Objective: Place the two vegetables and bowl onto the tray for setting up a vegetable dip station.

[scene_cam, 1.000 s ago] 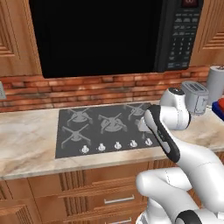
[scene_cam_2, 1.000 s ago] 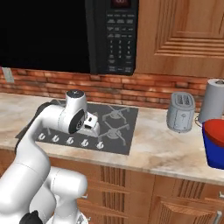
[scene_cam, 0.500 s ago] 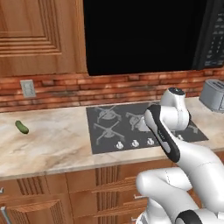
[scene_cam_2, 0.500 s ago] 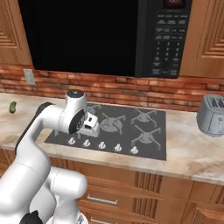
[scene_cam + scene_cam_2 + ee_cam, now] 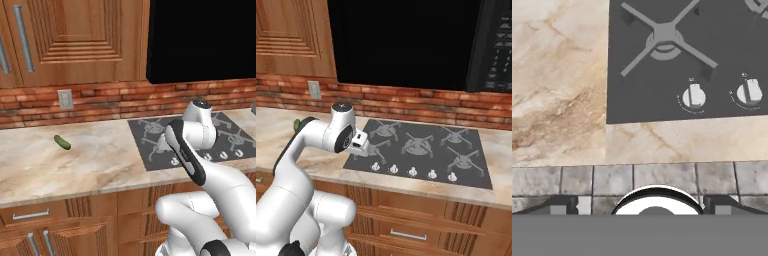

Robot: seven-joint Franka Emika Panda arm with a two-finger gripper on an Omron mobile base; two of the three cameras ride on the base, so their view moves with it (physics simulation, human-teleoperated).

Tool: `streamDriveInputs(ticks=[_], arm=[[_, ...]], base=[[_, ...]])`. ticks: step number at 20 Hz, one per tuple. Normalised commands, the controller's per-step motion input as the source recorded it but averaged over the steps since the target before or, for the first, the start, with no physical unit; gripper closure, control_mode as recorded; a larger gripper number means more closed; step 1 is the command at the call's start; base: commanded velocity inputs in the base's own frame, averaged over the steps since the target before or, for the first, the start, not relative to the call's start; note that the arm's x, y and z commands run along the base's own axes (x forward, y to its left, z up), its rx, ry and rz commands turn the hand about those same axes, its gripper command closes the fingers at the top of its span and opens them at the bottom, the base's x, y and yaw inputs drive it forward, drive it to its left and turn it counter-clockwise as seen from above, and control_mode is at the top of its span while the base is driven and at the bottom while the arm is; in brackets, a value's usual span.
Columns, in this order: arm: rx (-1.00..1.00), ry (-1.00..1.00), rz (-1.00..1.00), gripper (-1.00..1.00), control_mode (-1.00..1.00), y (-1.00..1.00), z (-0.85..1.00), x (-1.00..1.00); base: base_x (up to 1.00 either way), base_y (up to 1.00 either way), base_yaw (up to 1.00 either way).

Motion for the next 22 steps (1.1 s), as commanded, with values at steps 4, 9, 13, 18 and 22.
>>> streamDriveInputs(ticks=[4,9,13,18,22], arm=[[0.00,0.00,0.00,-1.00,1.00,0.00,0.00,0.00],[0.00,0.00,0.00,-1.00,1.00,0.00,0.00,0.00],[0.00,0.00,0.00,-1.00,1.00,0.00,0.00,0.00],[0.00,0.00,0.00,-1.00,1.00,0.00,0.00,0.00],[0.00,0.00,0.00,-1.00,1.00,0.00,0.00,0.00]], base=[[0.00,0.71,-0.04],[0.02,0.71,-0.04],[0.04,0.69,-0.03],[0.04,0.69,-0.02],[0.06,0.67,0.00]])
